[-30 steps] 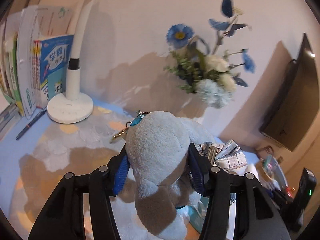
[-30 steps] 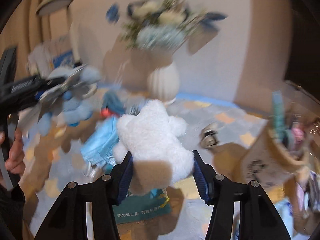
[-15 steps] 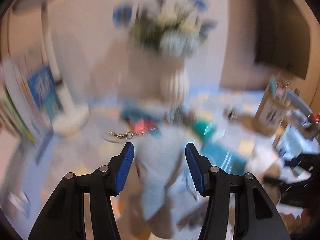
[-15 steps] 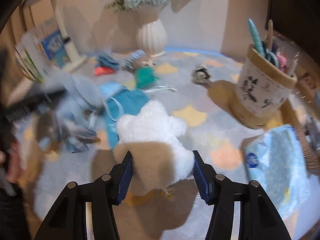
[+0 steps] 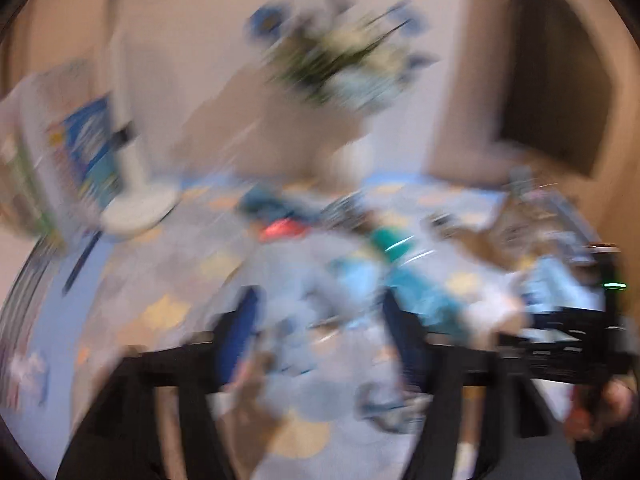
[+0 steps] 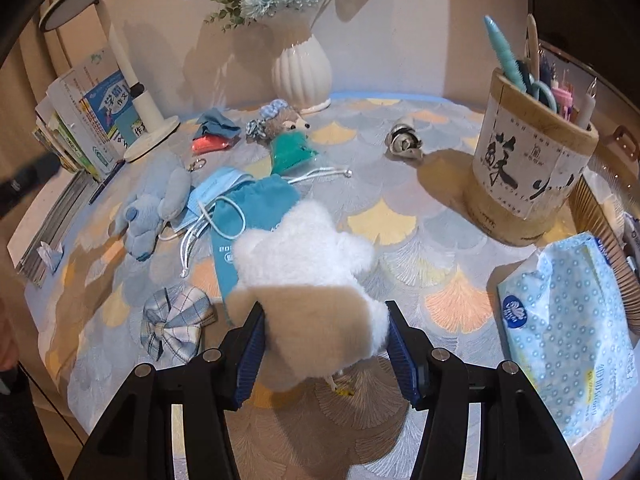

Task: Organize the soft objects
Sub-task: 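Raise the grey plush with the left gripper while the right gripper carries the white plush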

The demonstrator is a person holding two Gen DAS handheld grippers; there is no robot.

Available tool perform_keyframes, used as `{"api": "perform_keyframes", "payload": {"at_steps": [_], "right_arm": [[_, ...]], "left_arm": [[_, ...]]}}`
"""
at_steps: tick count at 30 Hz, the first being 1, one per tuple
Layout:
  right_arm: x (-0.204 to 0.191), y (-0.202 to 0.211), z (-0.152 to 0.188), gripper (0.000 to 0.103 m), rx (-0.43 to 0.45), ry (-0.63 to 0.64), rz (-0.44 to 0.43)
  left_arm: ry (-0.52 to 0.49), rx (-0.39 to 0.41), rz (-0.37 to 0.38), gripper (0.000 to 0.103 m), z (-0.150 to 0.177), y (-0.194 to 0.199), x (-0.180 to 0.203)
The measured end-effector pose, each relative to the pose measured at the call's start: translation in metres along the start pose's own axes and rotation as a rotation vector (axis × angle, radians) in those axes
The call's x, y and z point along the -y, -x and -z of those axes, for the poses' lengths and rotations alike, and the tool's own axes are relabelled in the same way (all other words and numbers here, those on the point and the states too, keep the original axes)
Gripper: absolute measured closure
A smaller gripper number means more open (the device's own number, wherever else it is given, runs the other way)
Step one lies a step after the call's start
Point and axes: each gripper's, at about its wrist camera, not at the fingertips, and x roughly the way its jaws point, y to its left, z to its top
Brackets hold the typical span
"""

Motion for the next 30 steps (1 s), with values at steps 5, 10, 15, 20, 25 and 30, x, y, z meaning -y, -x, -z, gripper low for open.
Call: {"api": "perform_keyframes", "payload": {"at_steps": [5,10,15,20,25,30], "right_arm": [[0.002,-0.012,0.008,0.045,-0.029,-0.008,-0.026],[0.008,-0.017,0.012,0.039,-0.021,-0.012,-0.061],[0.011,-0.023,0.012,0.038,-0.038,-0.002,-0.101],[0.008,-0.021,0.013,0.036,-0.024,0.025,-0.098],[0.013,-0.012,0.016,0.021,0.002,0.022,-0.115],[0.006,-0.018,0.016,0.02,-0.014,0.033,-0.098]], "left_arm": [[0.159,-0.087,0.054,0.009,0.01,-0.049,-0.021],[0.074,-0.163,-0.071,0.009,0.009,-0.097,-0.012],[0.106,-0.176,-0.035,0.044,0.008,-0.117,-0.019],[0.116,-0.126,-0.036,0.055,0.011,-0.105,-0.018],[0.181,-0.015,0.013,0.056,0.008,-0.071,-0.03],[0.198,0.063,0.081,0.056,0.0,-0.038,-0.029]]}}
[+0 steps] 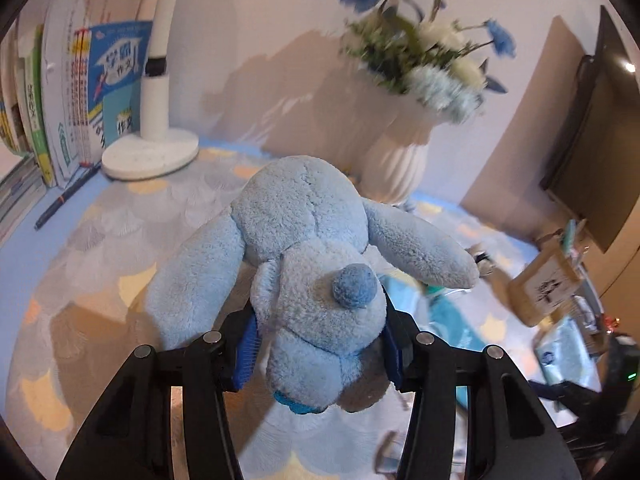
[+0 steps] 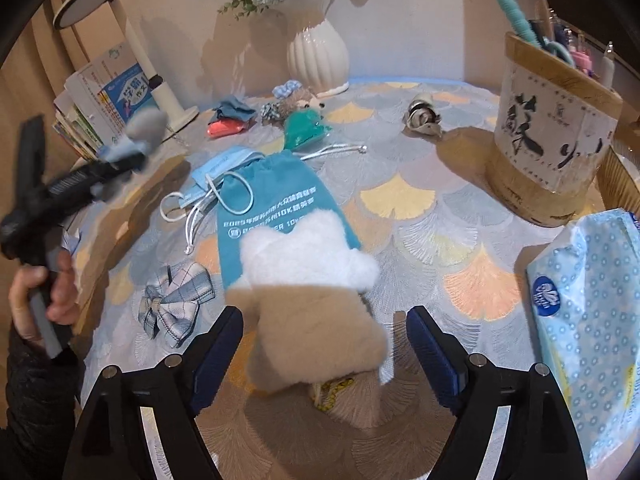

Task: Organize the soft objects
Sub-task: 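Raise the grey plush with the left gripper while the right gripper carries the white plush, then open both grippers over the glass bowl to drop both plushes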

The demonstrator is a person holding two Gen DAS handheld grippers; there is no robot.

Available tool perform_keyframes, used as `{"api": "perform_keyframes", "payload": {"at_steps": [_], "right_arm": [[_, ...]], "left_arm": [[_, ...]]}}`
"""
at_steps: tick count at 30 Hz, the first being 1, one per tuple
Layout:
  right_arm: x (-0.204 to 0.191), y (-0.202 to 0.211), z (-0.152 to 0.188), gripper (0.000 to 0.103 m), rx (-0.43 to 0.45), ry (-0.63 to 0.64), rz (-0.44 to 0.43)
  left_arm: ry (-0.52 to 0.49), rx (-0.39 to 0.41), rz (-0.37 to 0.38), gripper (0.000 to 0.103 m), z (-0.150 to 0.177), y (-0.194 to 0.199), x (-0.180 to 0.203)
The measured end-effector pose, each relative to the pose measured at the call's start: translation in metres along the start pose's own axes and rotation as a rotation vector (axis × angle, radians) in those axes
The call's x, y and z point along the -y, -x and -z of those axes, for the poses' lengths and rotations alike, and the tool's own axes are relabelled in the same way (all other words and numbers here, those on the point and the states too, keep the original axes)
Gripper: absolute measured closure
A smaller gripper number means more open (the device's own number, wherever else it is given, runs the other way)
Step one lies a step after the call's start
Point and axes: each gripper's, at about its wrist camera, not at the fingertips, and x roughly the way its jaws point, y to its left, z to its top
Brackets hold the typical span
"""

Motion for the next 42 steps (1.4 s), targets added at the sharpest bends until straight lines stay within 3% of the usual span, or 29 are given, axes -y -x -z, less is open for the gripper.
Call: {"api": "perform_keyframes", "payload": {"at_steps": [2,4,6,9,16,24,29,33,42], "right_arm": [[-0.008,-0.005,0.002,0.022,-0.006,0.022,0.022],[-0.015,-0.009,0.003,0.045,-0.005,0.055,0.102],[-0.018,-0.004,0.002,0.048,0.007,0.071,0.115],[-0.014,0.021,-0.003,0.048,0.073,0.039,0.066],[0.016,0.1,-0.026,0.048,0.251,-0.041,0.083],[0.108,0.184,-0.037,0.048,0.398,-0.234,0.222],[0.183,0.219,-0.034,0.048,0.428,-0.407,0.313],[0.232,0.229,-0.026,0.048,0.421,-0.522,0.349],[0.279,0.216,-0.017,0.047,0.354,-0.59,0.397]], "left_arm": [[-0.011,0.011,0.018,0.056,-0.003,0.008,0.007],[-0.017,0.017,0.032,0.056,-0.006,0.013,0.013],[-0.034,0.033,0.039,0.056,-0.01,0.021,0.024],[-0.069,0.063,0.063,0.056,-0.015,0.034,0.043],[-0.17,0.13,0.141,0.055,-0.038,0.048,0.115],[-0.317,0.143,0.273,0.055,-0.065,0.035,0.246],[-0.4,0.099,0.421,0.055,-0.063,0.017,0.333],[-0.448,0.048,0.478,0.055,-0.052,-0.007,0.386],[-0.452,-0.135,0.546,0.052,-0.017,-0.077,0.44]]}}
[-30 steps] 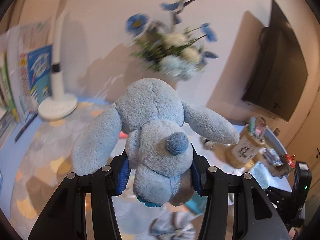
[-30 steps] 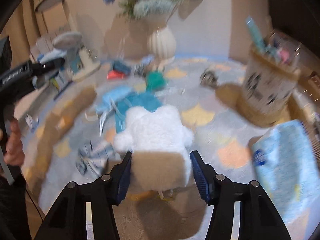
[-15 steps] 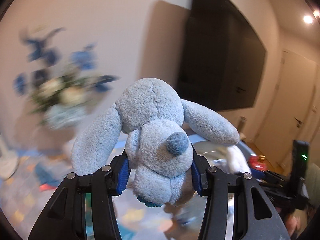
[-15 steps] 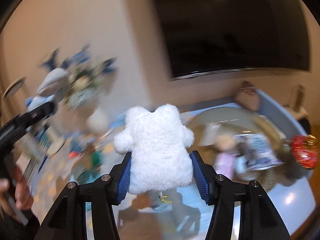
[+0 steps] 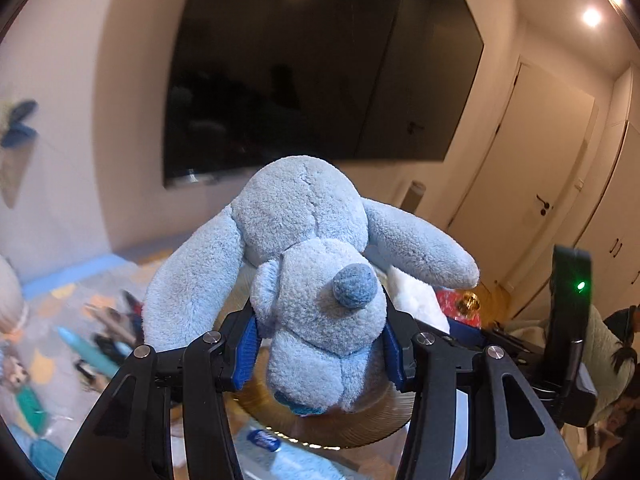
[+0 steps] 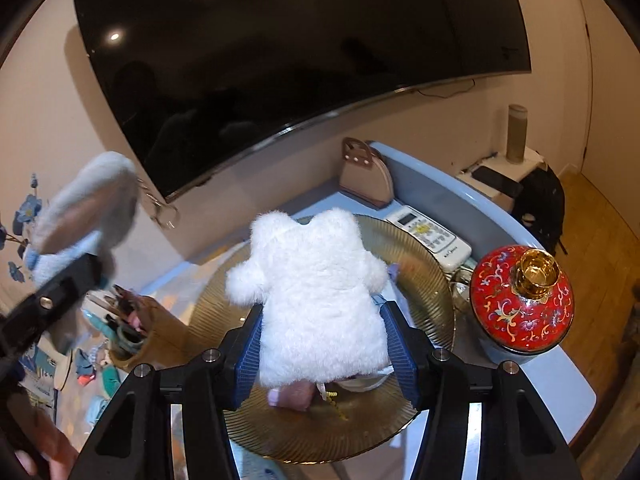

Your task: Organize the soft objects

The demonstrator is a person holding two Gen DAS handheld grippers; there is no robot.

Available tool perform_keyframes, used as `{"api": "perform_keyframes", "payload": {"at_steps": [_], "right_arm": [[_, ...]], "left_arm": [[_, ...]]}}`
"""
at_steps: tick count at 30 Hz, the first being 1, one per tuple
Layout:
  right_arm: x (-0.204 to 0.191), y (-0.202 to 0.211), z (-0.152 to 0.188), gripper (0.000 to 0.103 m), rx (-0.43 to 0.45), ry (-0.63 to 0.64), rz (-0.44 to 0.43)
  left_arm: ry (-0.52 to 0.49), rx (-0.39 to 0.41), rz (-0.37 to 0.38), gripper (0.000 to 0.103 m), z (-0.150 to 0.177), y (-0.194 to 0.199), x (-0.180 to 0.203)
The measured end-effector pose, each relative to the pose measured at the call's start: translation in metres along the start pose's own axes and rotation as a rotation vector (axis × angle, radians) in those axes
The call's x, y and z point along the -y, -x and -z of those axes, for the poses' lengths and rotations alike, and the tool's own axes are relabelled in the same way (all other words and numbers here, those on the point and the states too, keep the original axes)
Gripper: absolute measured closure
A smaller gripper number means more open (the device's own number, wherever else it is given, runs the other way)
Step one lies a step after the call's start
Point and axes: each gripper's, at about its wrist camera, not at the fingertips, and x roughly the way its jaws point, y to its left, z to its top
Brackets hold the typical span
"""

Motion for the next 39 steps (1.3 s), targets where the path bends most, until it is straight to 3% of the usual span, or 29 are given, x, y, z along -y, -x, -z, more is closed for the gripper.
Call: {"api": "perform_keyframes", "payload": {"at_steps": [1,3,4,6,9,15,22,25,27,29,31,36,39], "right_arm": [[0.001,-0.003,0.0,0.046,-0.008,0.003,-0.002],[0.002,-0.01,0.002,0.036,-0.032,0.008,-0.008],[0.003,-0.012,0.003,0.036,-0.044,0.009,-0.013],[0.006,-0.015,0.007,0.036,-0.063,0.008,-0.006],[0.016,-0.012,0.015,0.036,-0.067,-0.011,0.033],[0.019,0.005,0.024,0.036,-0.053,-0.033,0.016],[-0.034,0.033,0.037,0.036,-0.016,0.055,-0.063],[-0.067,0.048,0.048,0.036,0.005,0.122,-0.124],[-0.088,0.053,0.056,0.036,0.009,0.161,-0.164],[-0.113,0.057,0.065,0.036,0.007,0.201,-0.214],[-0.14,0.058,0.078,0.036,0.005,0.247,-0.253],[-0.216,0.044,0.127,0.036,-0.058,0.39,-0.344],[-0.249,0.024,0.158,0.036,-0.102,0.459,-0.382]], "left_arm": [[0.007,-0.024,0.02,0.049,0.003,-0.009,0.0],[0.012,-0.061,0.041,0.025,0.009,-0.02,0.0],[0.009,-0.068,0.035,0.022,0.011,-0.023,-0.001],[0.002,-0.069,0.015,0.022,0.015,-0.024,-0.002],[0.003,-0.058,0.048,0.022,0.019,-0.011,0.002],[-0.029,0.012,0.021,0.022,0.02,0.035,-0.003],[-0.051,0.08,-0.039,0.022,0.035,0.106,-0.023],[-0.042,0.156,-0.127,0.017,0.05,0.166,-0.05],[0.014,0.212,-0.228,0.007,0.061,0.212,-0.079],[0.114,0.26,-0.385,0.005,0.078,0.256,-0.113],[0.242,0.281,-0.492,0.006,0.103,0.293,-0.152],[0.492,0.29,-0.496,0.005,0.174,0.335,-0.226],[0.532,0.225,-0.469,0.005,0.212,0.32,-0.245]]}}
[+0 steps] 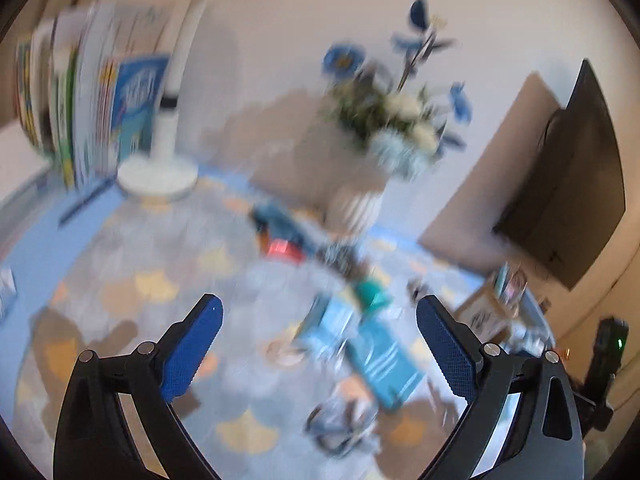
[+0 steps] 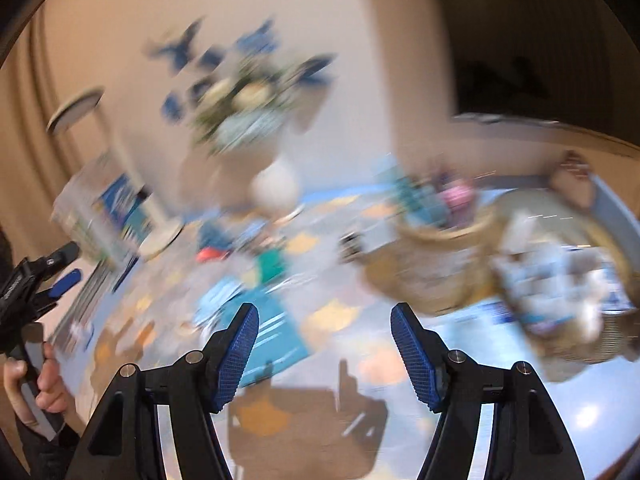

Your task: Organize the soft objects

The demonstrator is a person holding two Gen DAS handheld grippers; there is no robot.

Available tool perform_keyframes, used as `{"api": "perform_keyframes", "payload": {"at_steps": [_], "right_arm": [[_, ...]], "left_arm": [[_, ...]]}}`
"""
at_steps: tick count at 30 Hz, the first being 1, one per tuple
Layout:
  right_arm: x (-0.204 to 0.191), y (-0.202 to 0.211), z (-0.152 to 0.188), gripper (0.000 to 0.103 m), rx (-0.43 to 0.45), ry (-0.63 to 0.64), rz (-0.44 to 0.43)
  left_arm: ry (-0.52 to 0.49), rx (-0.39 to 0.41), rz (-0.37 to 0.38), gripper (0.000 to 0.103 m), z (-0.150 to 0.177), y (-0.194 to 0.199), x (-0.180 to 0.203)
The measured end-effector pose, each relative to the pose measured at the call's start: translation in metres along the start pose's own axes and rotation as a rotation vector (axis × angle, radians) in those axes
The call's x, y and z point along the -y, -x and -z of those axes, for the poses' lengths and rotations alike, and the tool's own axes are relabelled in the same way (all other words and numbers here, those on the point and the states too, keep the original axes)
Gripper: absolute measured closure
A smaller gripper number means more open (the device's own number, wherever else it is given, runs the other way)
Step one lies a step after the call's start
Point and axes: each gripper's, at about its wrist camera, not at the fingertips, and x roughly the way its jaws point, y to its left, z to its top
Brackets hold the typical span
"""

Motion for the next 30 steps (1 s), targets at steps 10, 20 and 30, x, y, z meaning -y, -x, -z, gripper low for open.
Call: {"api": "perform_keyframes", "payload": {"at_steps": [10,20,30], "right_arm": [[-0.03,-0.105,0.054,0.034,-0.175,0.027,-0.097],[-0.025,-0.11,0.056,0.009,-0.178,0.003,-0.081],[-0.02,-0.114,0.056,0.007,-0.196,-0.02,-0.088]], "left_arm": [[-0.148,-0.333,0.237,0.005,0.088,-0.065,0.007],[-0.333,-0.401,0.169,0.005,0.114,-0.086,0.044],[-0.5,-0.383,0.037,0.006,0.129,-0.092,0.067]]}}
